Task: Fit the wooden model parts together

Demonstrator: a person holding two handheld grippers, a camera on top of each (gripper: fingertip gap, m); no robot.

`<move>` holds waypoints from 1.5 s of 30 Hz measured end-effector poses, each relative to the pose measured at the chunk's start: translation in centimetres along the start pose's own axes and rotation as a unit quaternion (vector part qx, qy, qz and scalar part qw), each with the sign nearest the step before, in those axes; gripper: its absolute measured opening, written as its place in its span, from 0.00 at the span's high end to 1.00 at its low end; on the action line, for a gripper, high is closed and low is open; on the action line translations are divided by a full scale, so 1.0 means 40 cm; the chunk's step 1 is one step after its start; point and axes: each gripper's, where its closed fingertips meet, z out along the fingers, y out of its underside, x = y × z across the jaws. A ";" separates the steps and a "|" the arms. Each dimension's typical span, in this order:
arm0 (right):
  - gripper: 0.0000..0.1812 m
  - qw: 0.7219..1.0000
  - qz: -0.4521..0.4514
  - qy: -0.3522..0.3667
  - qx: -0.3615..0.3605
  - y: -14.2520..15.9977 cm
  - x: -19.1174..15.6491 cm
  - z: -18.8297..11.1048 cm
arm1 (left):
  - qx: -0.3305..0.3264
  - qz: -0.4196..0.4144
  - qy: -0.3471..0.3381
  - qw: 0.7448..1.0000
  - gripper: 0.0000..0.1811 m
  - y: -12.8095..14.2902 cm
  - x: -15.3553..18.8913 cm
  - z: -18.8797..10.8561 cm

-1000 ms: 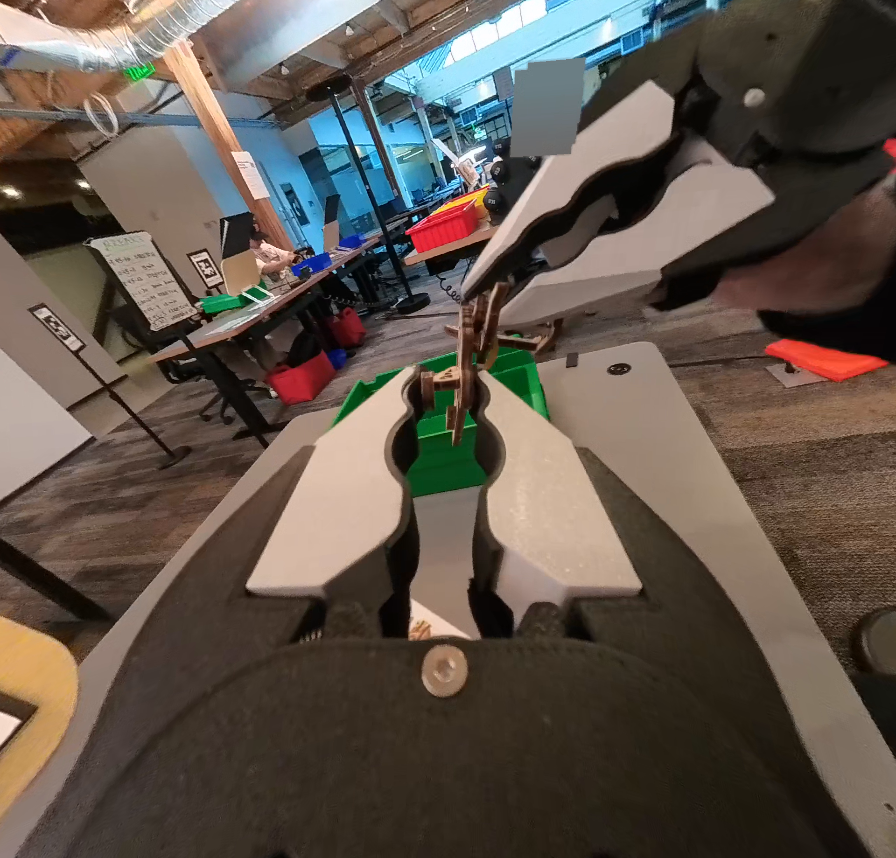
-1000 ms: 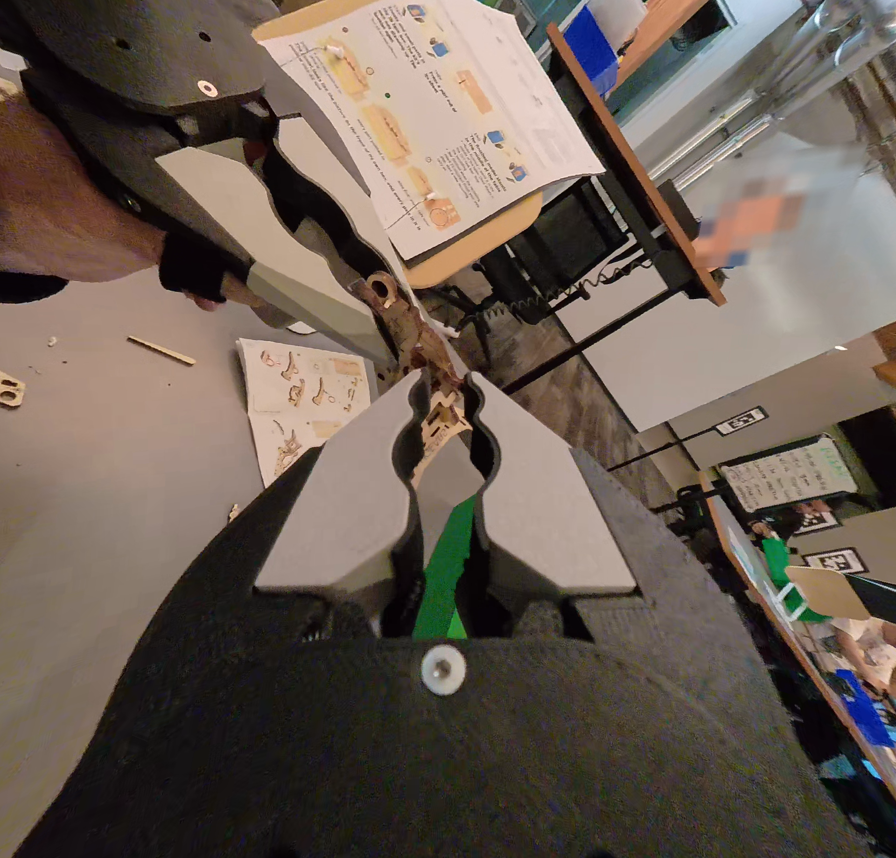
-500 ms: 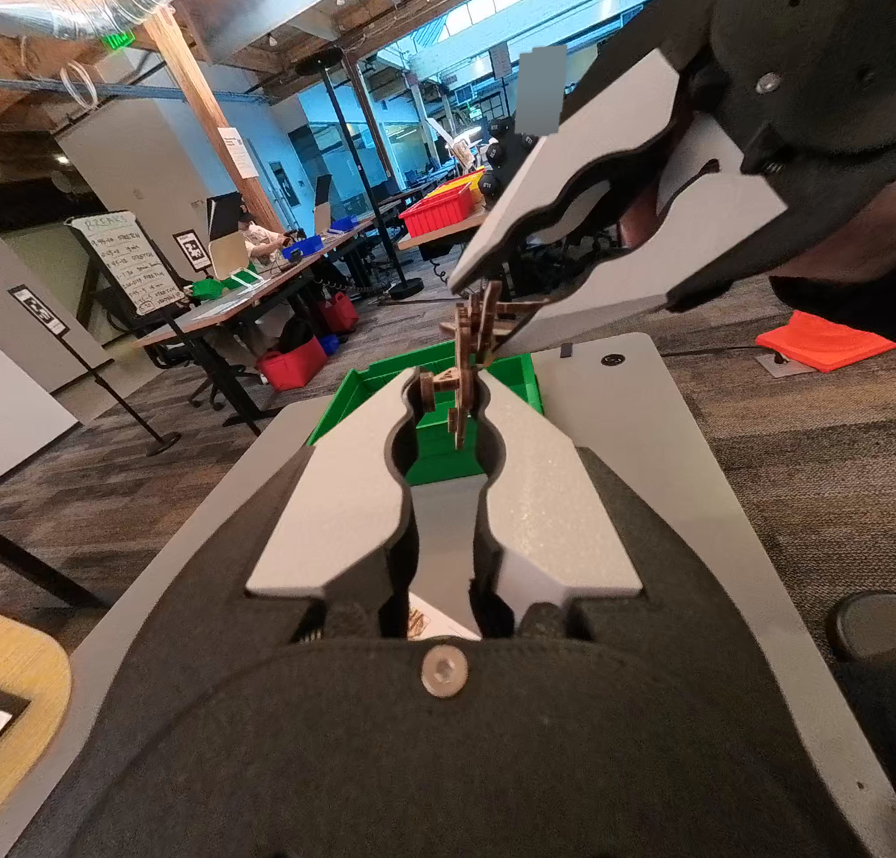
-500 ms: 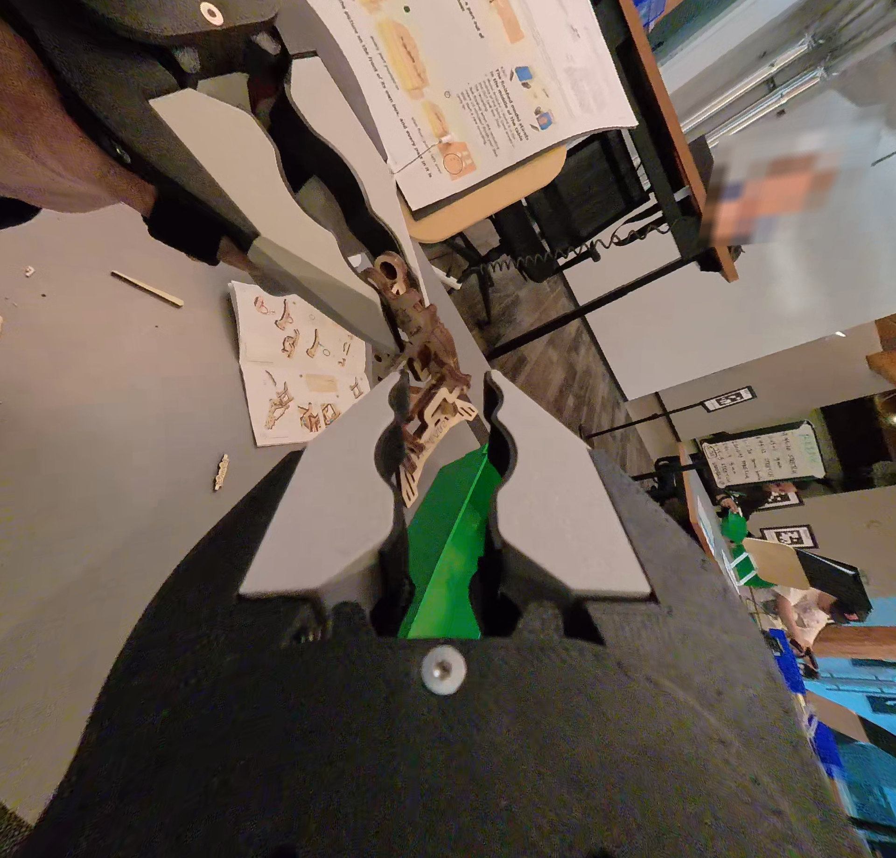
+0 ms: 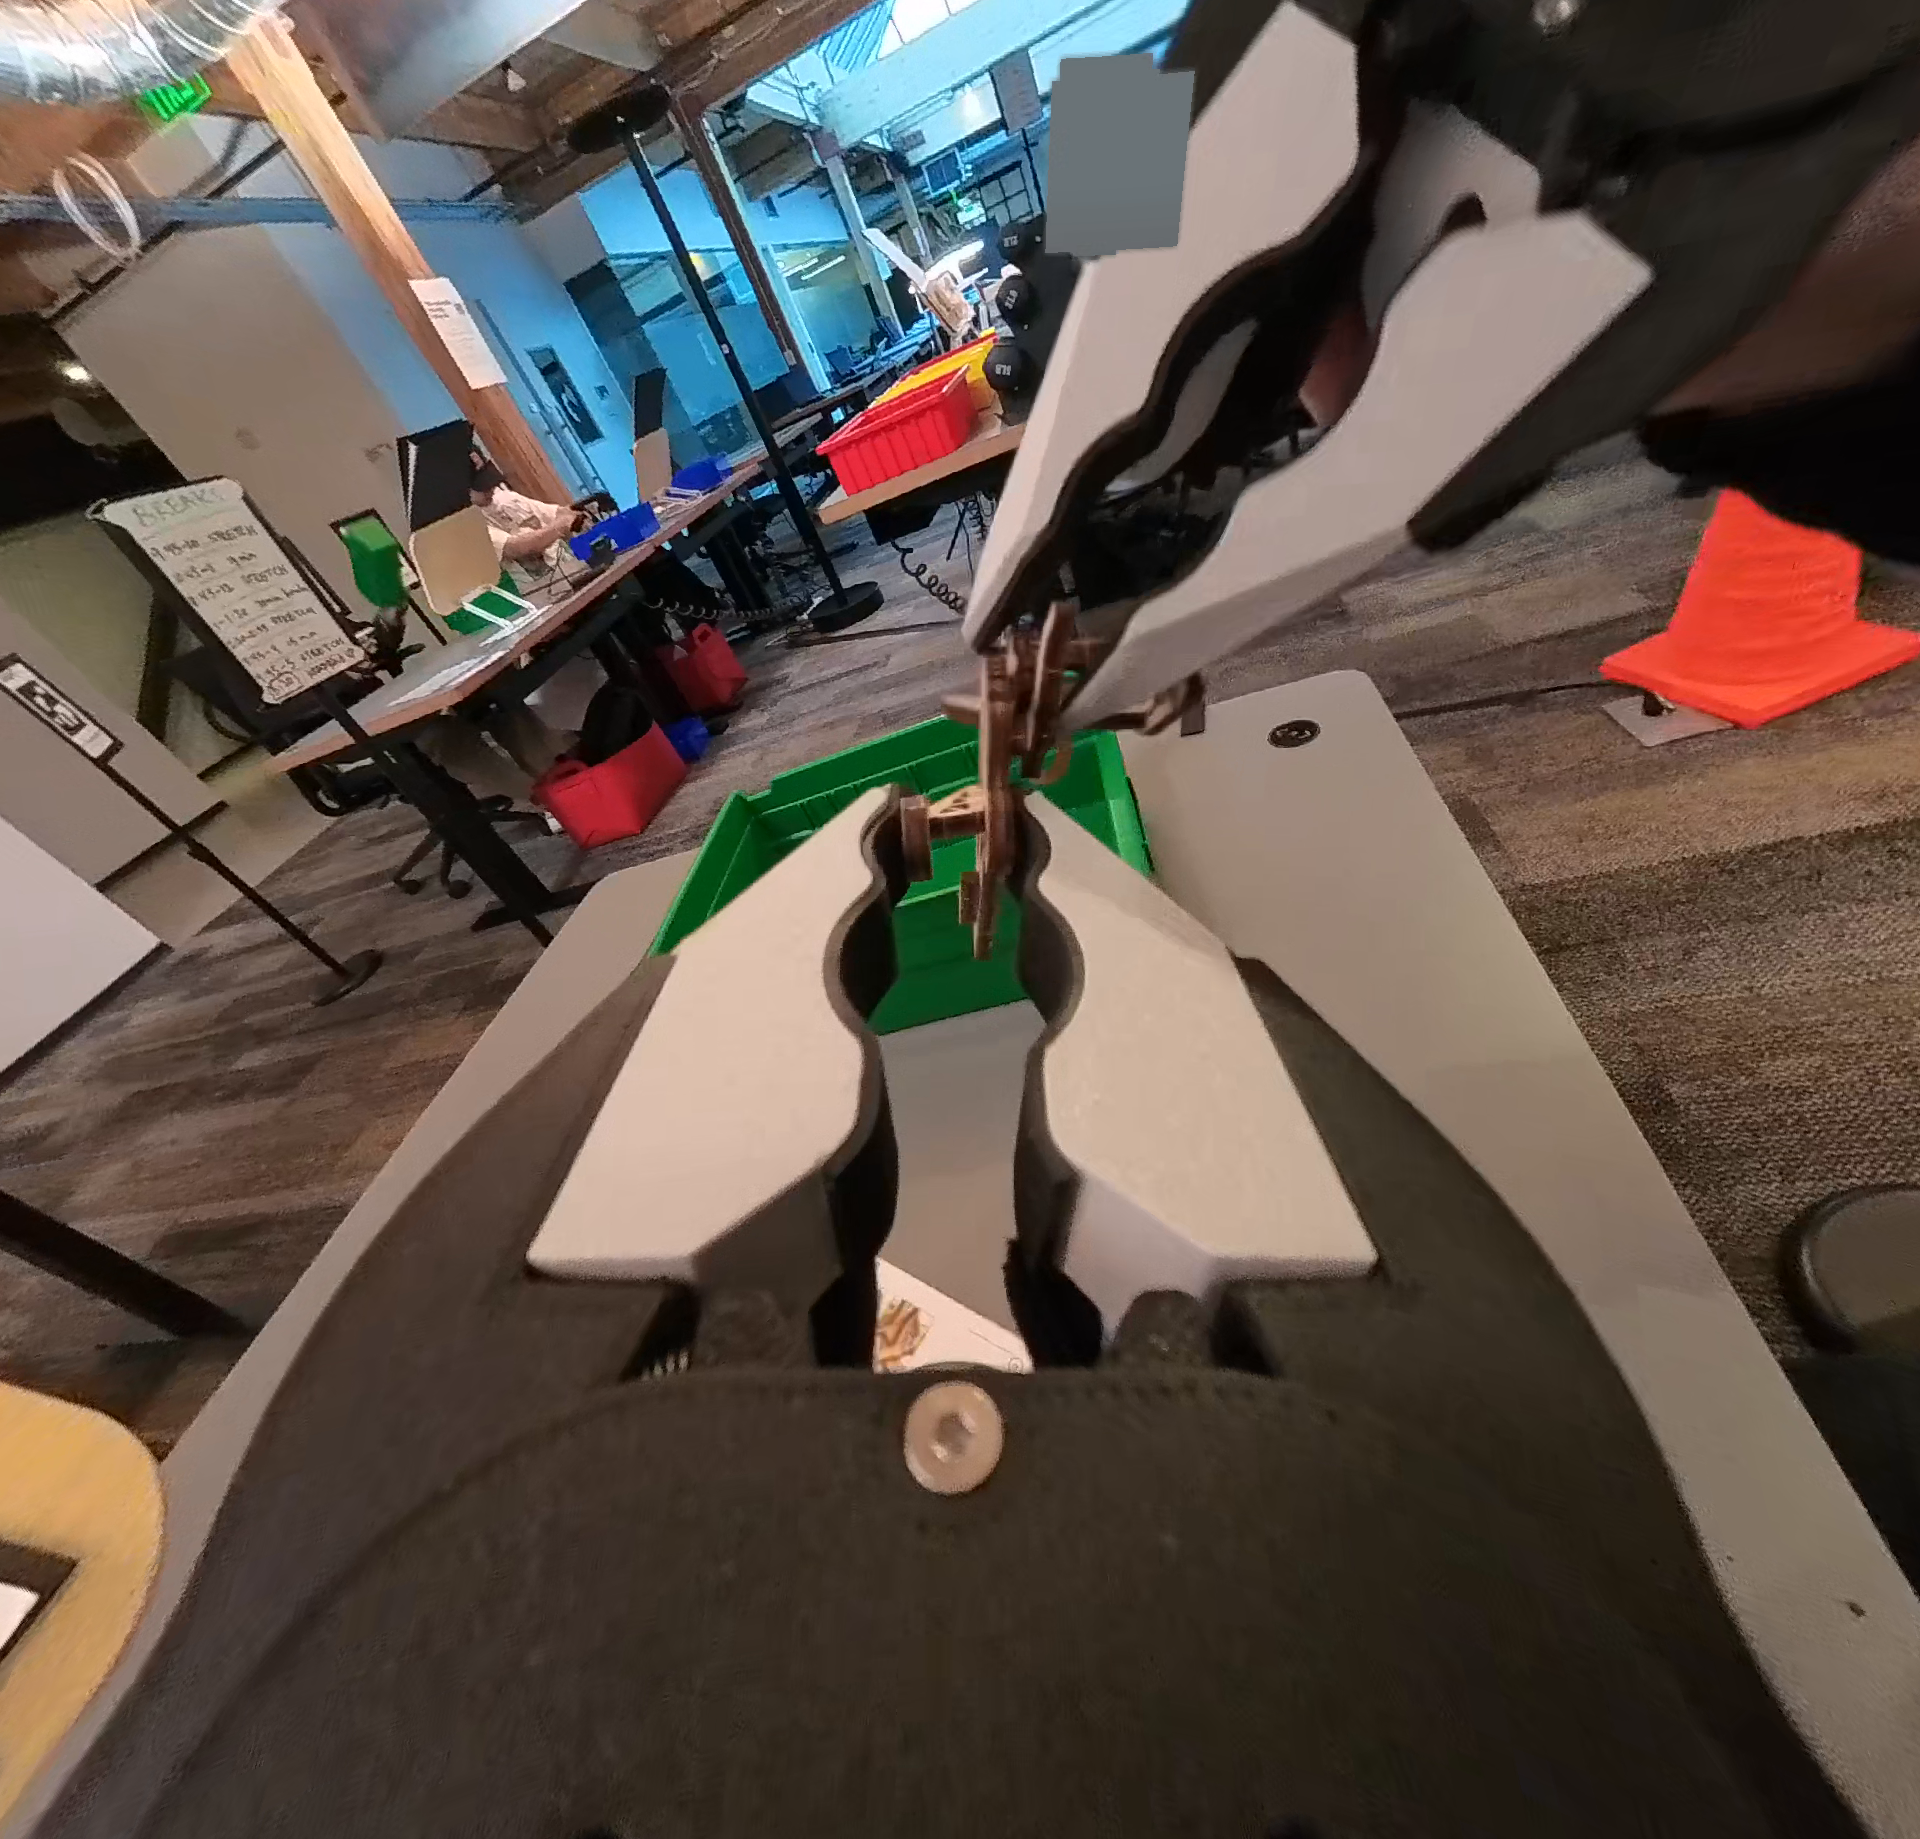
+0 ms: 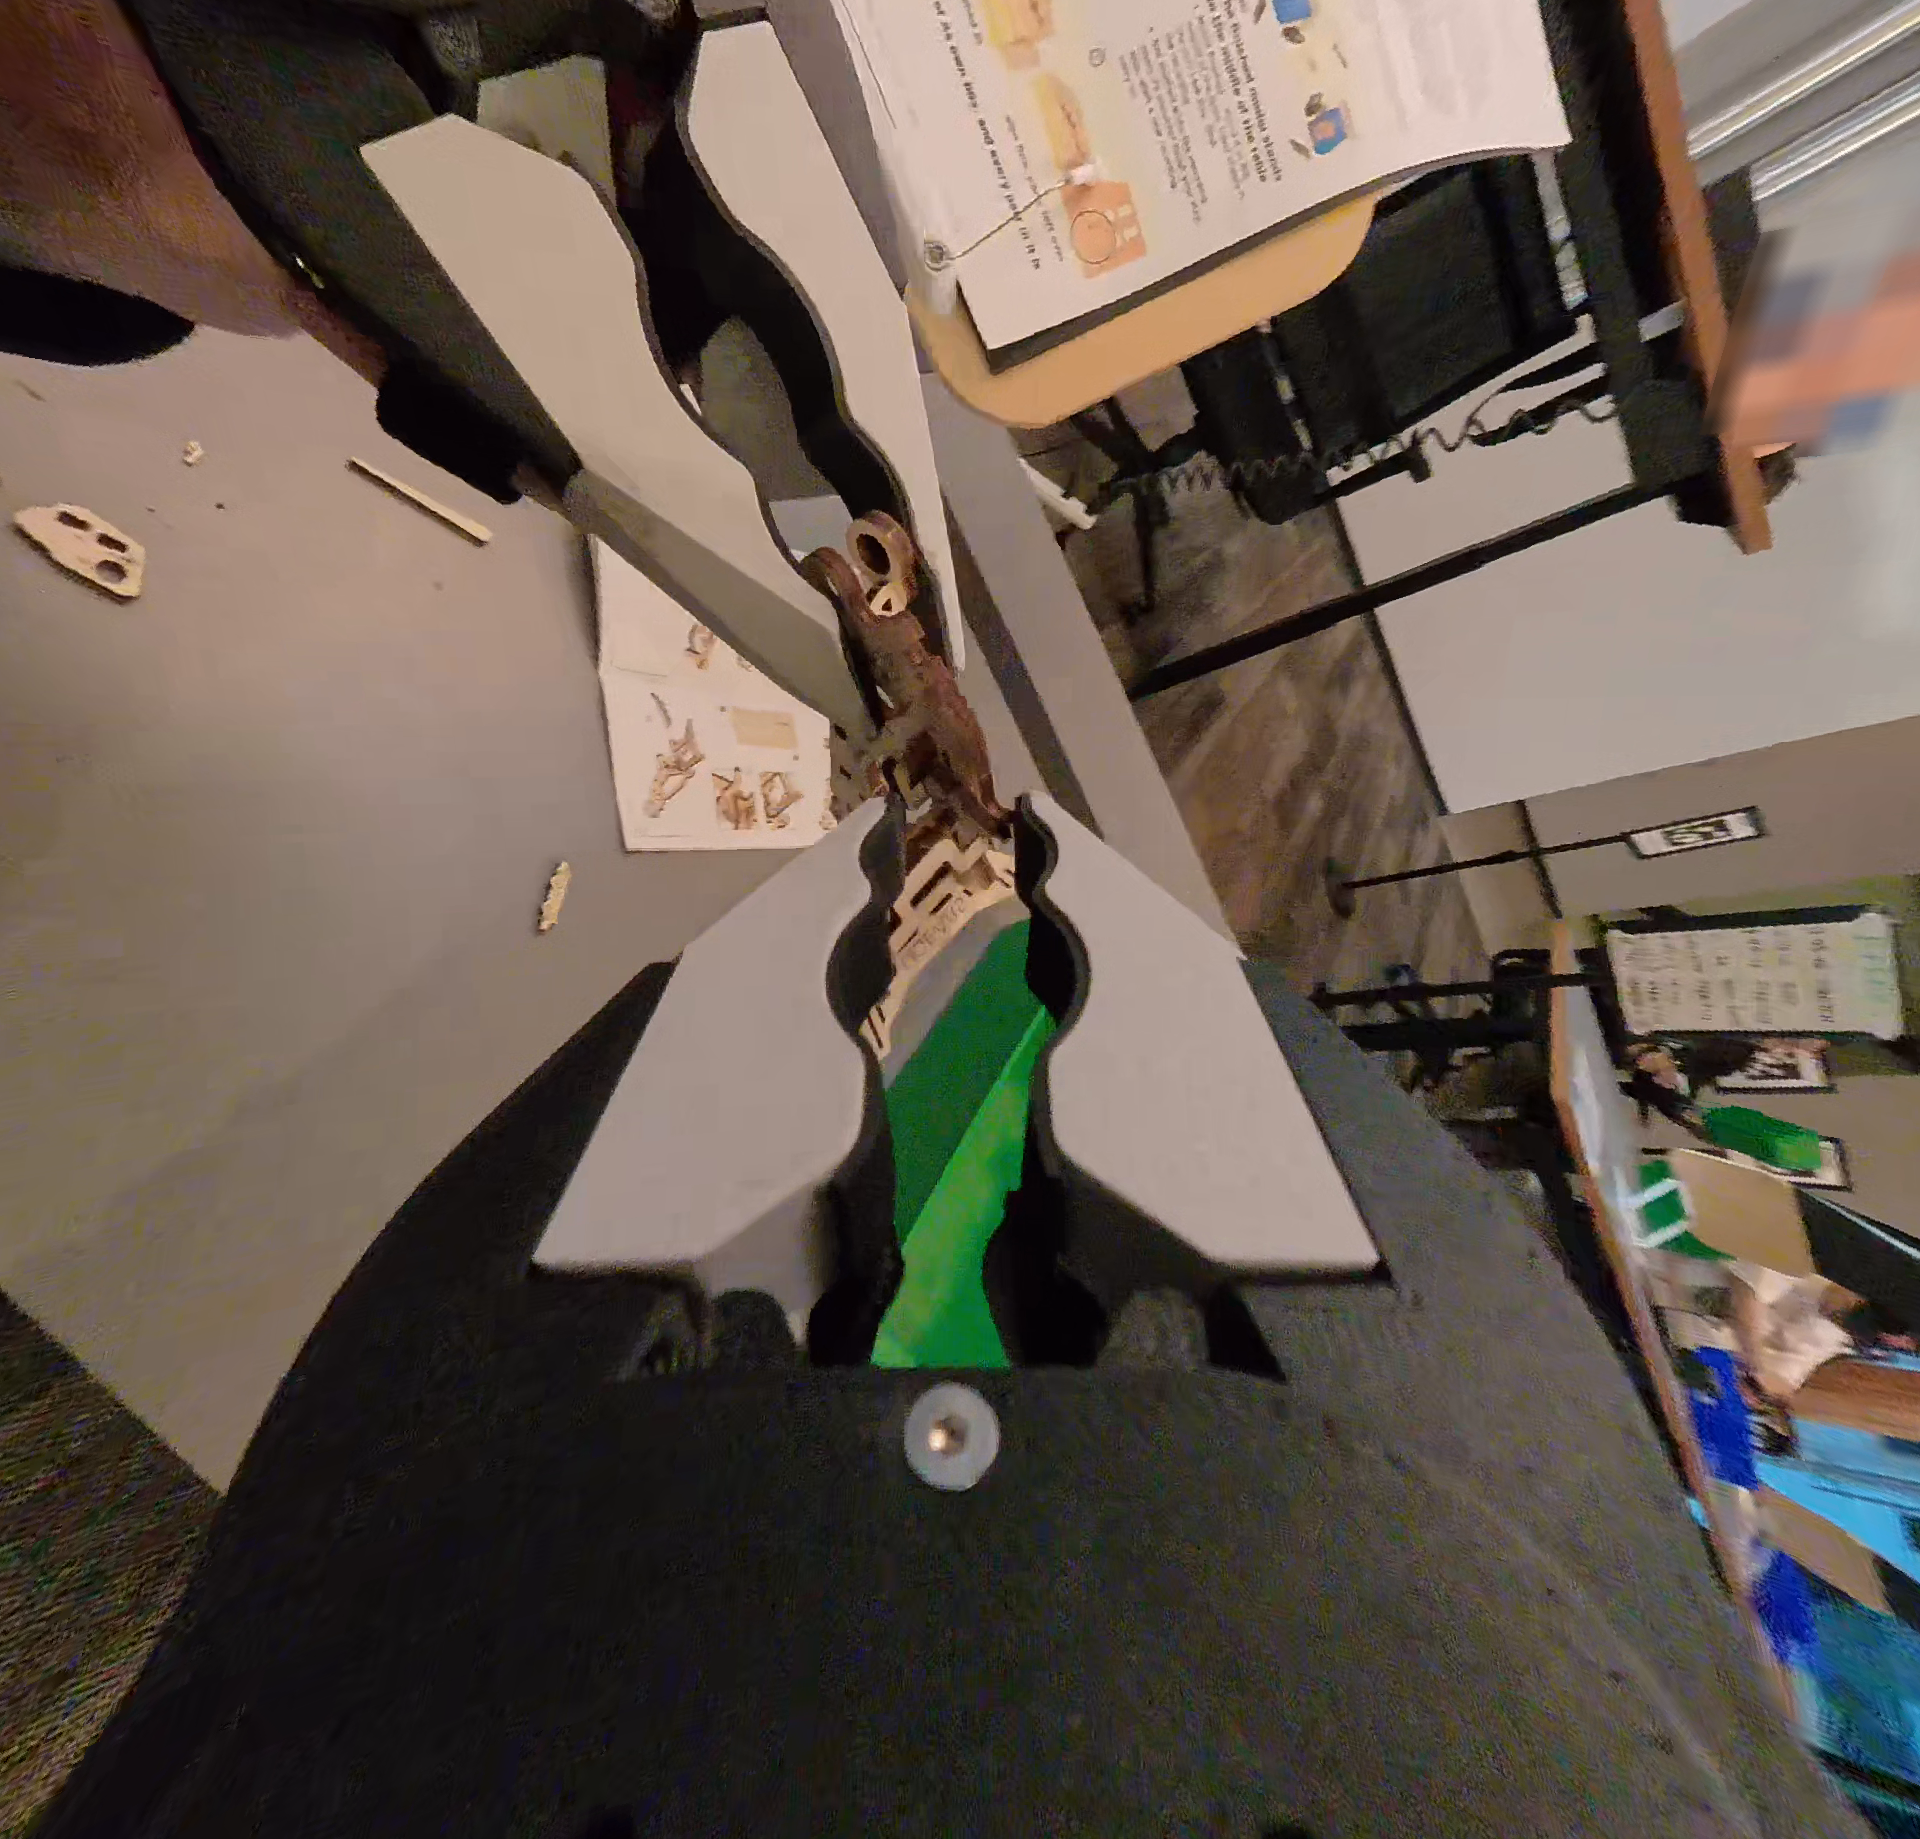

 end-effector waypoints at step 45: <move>0.92 0.987 0.057 0.130 -0.075 0.025 0.019 0.023 | -0.031 -0.032 -0.045 0.998 0.92 0.060 -0.049 0.015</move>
